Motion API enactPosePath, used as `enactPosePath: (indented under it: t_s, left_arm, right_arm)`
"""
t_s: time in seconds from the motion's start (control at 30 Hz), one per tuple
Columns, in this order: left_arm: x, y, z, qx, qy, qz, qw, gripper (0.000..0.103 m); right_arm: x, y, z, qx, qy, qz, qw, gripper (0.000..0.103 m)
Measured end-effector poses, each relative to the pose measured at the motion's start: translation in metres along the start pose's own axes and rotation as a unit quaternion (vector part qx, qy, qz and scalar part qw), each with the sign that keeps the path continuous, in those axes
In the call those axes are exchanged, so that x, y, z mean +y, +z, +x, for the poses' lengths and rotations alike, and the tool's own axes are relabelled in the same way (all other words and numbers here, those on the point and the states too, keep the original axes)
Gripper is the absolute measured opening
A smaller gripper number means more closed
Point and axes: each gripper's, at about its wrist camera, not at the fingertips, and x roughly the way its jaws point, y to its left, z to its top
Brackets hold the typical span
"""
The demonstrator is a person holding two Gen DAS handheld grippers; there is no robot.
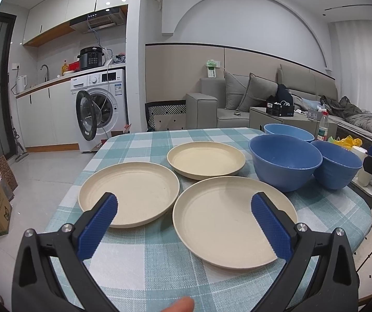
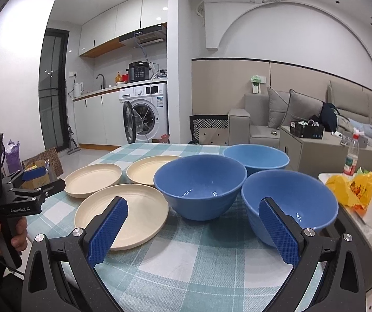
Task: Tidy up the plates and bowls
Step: 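Move both grippers forward toward the large cream plates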
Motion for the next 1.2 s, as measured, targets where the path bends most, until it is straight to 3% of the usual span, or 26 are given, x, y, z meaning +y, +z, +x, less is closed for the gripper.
enactPosePath:
  t_s: [0.7, 1.2]
  left_arm:
    - [0.006, 0.037, 0.017, -0.001, 0.005, 0.011, 0.9999, 0.103]
    - [0.022, 0.06, 0.042, 0.019, 0.006, -0.008, 0.9998, 0.103]
  right_arm:
    - [0.005, 0.06, 0.019, 0.021, 0.039, -0.009, 0.999, 0.103]
    - [0.009, 0.101, 0.041, 0.043, 0.056, -0.018, 0.997, 0.103]
